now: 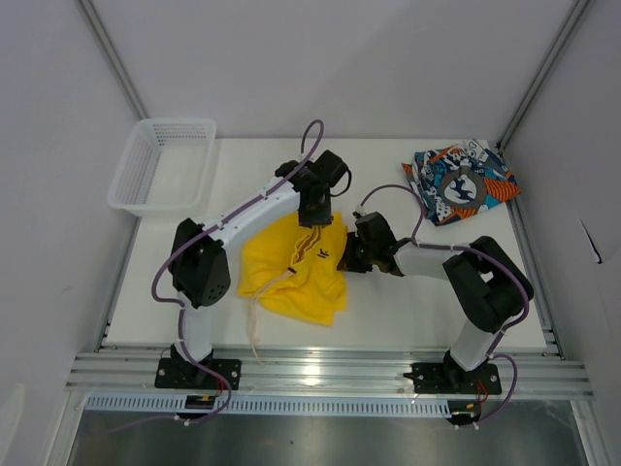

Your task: Fold and stack the shorts

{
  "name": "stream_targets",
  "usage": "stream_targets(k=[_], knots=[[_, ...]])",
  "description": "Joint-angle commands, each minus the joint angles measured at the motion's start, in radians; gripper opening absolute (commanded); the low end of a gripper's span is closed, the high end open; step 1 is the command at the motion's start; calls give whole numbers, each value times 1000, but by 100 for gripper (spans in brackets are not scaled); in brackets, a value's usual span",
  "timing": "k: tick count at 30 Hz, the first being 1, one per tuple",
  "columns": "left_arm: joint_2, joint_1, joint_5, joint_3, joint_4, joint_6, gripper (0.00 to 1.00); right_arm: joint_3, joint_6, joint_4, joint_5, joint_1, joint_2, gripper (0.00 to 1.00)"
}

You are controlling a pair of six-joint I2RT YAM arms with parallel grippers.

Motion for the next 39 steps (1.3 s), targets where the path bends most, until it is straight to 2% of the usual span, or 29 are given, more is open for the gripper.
stream_targets(k=[1,4,5,7,13,18,19,22,23,25,26,28,39], knots=[[41,-9,57,34,67,-46,45,-21,-6,-17,28,-6,-3,6],[57,-9,28,66,21,-49,73,-27,-5,-14,28,-12,-9,6],[41,-9,11,66,14,-54,98,-29,-5,-12,25,-13,-9,6],[-3,-7,-20,46,21,-57,99,-33,-6,-9,22,-20,-11,6],[-126,10,26,-15,72,-14,99,-53,-3,-11,16,-33,-52,8],[-296,11,44,-134,134,43,99,-75,-6,-50,18,-64,-147,27],[-328,11,60,-247,191,46,99,-76,-11,-78,21,-72,-164,30],[-437,11,89,-407,323,55,99,-85,-18,-113,15,-107,-238,36],[-455,10,94,-503,351,51,99,-89,-18,-117,10,-115,-273,43],[-480,8,107,-550,400,46,99,-108,-9,-101,-25,-135,-301,50],[-477,1,110,-590,430,43,99,-113,-5,-78,-36,-141,-312,56],[-448,-15,104,-596,441,38,99,-121,5,-54,-74,-154,-319,59],[-341,-70,3,-530,509,43,99,-38,28,109,-145,-171,-116,59]])
